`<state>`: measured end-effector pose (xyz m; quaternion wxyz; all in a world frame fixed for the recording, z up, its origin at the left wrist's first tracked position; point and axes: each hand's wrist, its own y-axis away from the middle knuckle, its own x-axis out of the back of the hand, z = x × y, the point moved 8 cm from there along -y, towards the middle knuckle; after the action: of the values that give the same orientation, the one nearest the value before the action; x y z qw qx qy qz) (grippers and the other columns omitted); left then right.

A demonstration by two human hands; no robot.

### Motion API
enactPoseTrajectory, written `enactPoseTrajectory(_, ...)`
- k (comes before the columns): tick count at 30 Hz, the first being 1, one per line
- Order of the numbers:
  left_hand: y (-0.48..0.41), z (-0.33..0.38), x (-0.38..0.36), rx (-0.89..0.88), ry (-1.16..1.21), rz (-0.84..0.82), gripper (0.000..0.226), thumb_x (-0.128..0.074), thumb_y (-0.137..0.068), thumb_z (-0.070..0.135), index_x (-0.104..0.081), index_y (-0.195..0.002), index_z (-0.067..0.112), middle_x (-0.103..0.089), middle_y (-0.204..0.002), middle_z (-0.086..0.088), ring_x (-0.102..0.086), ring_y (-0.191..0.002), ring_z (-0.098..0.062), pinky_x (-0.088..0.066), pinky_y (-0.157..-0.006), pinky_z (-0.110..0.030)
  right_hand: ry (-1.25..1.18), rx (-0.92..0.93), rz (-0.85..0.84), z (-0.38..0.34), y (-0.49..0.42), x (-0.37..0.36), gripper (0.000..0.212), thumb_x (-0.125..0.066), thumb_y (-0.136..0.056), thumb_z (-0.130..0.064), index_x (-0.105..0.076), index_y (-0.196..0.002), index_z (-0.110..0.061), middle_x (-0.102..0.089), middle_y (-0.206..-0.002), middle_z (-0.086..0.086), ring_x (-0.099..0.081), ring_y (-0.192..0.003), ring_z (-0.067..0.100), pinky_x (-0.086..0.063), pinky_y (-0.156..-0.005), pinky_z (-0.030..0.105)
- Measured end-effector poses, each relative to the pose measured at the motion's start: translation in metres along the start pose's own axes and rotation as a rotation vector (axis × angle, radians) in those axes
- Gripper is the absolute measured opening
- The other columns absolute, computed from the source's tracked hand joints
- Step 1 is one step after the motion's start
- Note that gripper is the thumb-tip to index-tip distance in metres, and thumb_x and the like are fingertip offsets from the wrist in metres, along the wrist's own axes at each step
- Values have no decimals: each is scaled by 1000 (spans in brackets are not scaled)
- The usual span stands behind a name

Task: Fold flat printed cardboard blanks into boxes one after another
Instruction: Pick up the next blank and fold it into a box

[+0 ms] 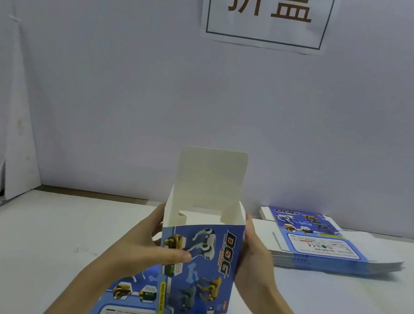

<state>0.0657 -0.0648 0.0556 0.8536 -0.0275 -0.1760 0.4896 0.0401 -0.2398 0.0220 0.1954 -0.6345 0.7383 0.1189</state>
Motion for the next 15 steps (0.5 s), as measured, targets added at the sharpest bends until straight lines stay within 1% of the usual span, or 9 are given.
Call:
enactPoseTrajectory(2, 0, 1, -1, -3, -6, -8, 79, -86, -64, 28, -42, -128, 39, -64, -112, 26, -61, -105, 3, -53, -69, -14, 86, 25, 5, -3, 2, 0, 67, -44, -88, -47, -24, -150, -31, -59, -135, -2, -59, -120, 18, -52, -95, 43)
enactPoseTrajectory(4, 1, 1, 0, -9, -9, -3, 82, -89, -62, 32, -41, -127, 41, -64, -111, 28, -60, -104, 5, -53, -69, -12, 266, 195, 54, -27, 5, 2, 57, -41, -95, -43, -20, -147, -39, -51, -137, -24, -51, -121, -4, -53, -83, 16)
enactPoseTrajectory(5, 1, 2, 0, -13, -12, 2, 85, -89, -58, 35, -40, -126, 43, -63, -111, 29, -60, -104, 6, -52, -69, -12, 354, 306, 97, -42, 10, 2, 51, -41, -97, -43, -22, -144, -44, -43, -139, -31, -43, -123, -10, -46, -76, 3)
enactPoseTrajectory(7, 2, 1, 1, -10, -37, 10, 92, -87, -48, 45, -38, -125, 47, -63, -110, 30, -59, -104, 6, -52, -73, -13, 524, 492, 154, -63, 23, 0, 38, -40, -97, -49, -35, -135, -49, -39, -139, -36, -36, -127, -16, -37, -82, -3)
enactPoseTrajectory(9, 3, 0, 4, 23, -75, 15, 101, -85, -42, 51, -33, -128, 49, -61, -117, 27, -58, -111, 1, -51, -88, -22, 687, 570, 114, -64, 32, -8, 33, -36, -96, -47, -44, -128, -46, -49, -133, -29, -45, -121, -15, -42, -86, 3)
enactPoseTrajectory(10, 5, 1, 6, 43, -121, 11, 108, -84, -40, 55, -27, -132, 52, -53, -127, 28, -53, -118, -1, -47, -98, -28, 694, 548, 82, -60, 34, -11, 29, -38, -98, -47, -46, -126, -45, -54, -129, -24, -53, -115, -11, -48, -80, 8)
enactPoseTrajectory(12, 9, 10, 11, 33, -260, 22, 127, -80, -40, 67, -3, -140, 59, -24, -146, 31, -35, -133, -1, -34, -109, -31, 686, 515, 57, -55, 34, -11, 33, -40, -92, -46, -46, -124, -45, -59, -126, -17, -60, -108, -3, -56, -70, 16)
enactPoseTrajectory(13, 13, 19, 15, -23, -322, 62, 128, -76, -43, 75, 8, -138, 63, -10, -147, 37, -26, -135, 2, -30, -111, -31, 713, 512, 63, -57, 34, -11, 37, -40, -88, -46, -46, -124, -45, -58, -129, -15, -60, -112, 1, -58, -73, 21)
enactPoseTrajectory(15, 21, 43, 22, -204, -447, 162, 109, -59, -56, 87, 11, -137, 66, 4, -145, 47, -14, -136, 13, -25, -109, -29, 764, 511, 58, -61, 33, -11, 39, -40, -86, -48, -46, -125, -46, -55, -135, -13, -55, -120, 6, -58, -82, 31)
